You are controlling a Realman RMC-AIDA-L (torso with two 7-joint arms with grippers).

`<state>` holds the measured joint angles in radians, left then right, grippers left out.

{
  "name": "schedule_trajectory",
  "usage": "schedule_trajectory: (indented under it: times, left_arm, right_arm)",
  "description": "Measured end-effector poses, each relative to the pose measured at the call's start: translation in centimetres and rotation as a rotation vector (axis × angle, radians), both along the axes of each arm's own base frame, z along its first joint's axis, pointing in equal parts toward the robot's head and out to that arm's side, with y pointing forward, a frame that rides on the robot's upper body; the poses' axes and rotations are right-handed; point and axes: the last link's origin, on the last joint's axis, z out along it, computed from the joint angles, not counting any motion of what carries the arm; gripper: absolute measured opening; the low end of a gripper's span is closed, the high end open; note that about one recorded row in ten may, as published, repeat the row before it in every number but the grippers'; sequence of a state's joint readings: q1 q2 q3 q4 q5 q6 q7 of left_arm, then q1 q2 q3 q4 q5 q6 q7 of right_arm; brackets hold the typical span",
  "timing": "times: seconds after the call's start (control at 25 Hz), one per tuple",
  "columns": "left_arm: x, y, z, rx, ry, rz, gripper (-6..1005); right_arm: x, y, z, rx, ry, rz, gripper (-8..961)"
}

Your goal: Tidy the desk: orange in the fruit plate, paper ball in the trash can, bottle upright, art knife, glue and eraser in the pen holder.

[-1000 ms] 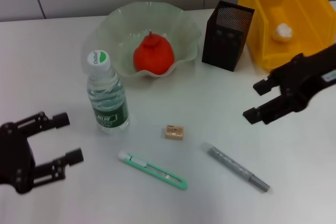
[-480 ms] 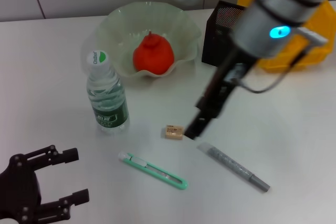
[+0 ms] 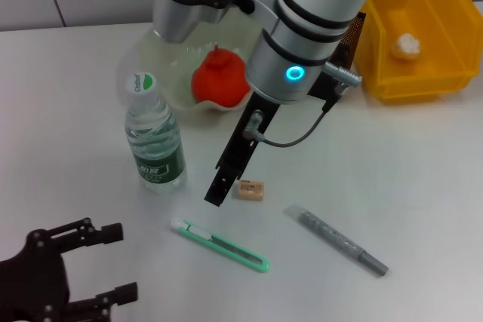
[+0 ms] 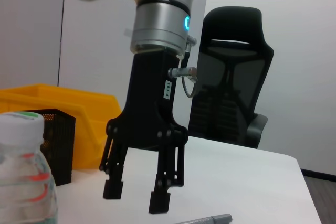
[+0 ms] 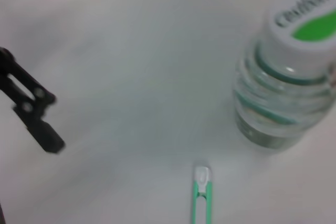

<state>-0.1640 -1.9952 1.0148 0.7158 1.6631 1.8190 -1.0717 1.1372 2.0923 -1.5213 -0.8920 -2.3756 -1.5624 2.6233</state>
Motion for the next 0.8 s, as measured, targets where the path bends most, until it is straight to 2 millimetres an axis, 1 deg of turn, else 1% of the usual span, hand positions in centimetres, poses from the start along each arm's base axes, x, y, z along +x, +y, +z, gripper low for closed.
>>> schedule_trajectory:
  times: [0.04, 0.12, 0.16, 0.32, 0.6, 0.72, 0.76, 0.8]
  left_arm:
    - [0.1, 0.1, -0.3, -0.004, 0.001, -0.002, 756]
    - [0.1, 0.1, -0.3, -0.004, 0.001, -0.002, 756]
    - [0.6, 0.7, -0.9, -0.044, 0.012, 0.003, 756]
    - [0.8, 1.3, -0.9, -0.089, 0.033, 0.024, 757]
    - [0.6, 2.0, -0.6, -0.109, 0.074, 0.058, 757]
    - [0.6, 2.3, -0.6, -0.115, 0.108, 0.063, 757]
    - [0.7, 2.4, -0.7, -0.12, 0.13, 0.065, 757]
    - [0.7, 2.4, -0.7, -0.12, 0.13, 0.065, 757]
  right_arm:
    - [-0.1, 0.0, -0.1, -0.001, 0.002, 0.003, 754]
    - [-0.2, 0.0, -0.3, -0.003, 0.005, 0.007, 754]
    - [-0.4, -0.3, -0.5, -0.013, 0.008, 0.004, 753]
    - [-0.5, -0.7, -0.8, -0.028, -0.009, -0.003, 753]
    - [-1.0, -1.5, -1.7, -0.052, -0.019, -0.002, 753]
    - [-1.0, -2.0, -2.8, -0.048, -0.051, 0.01, 753]
    - [-1.0, -2.3, -3.5, -0.038, -0.085, 0.029, 753]
    - [-1.0, -2.3, -3.5, -0.038, -0.085, 0.029, 753]
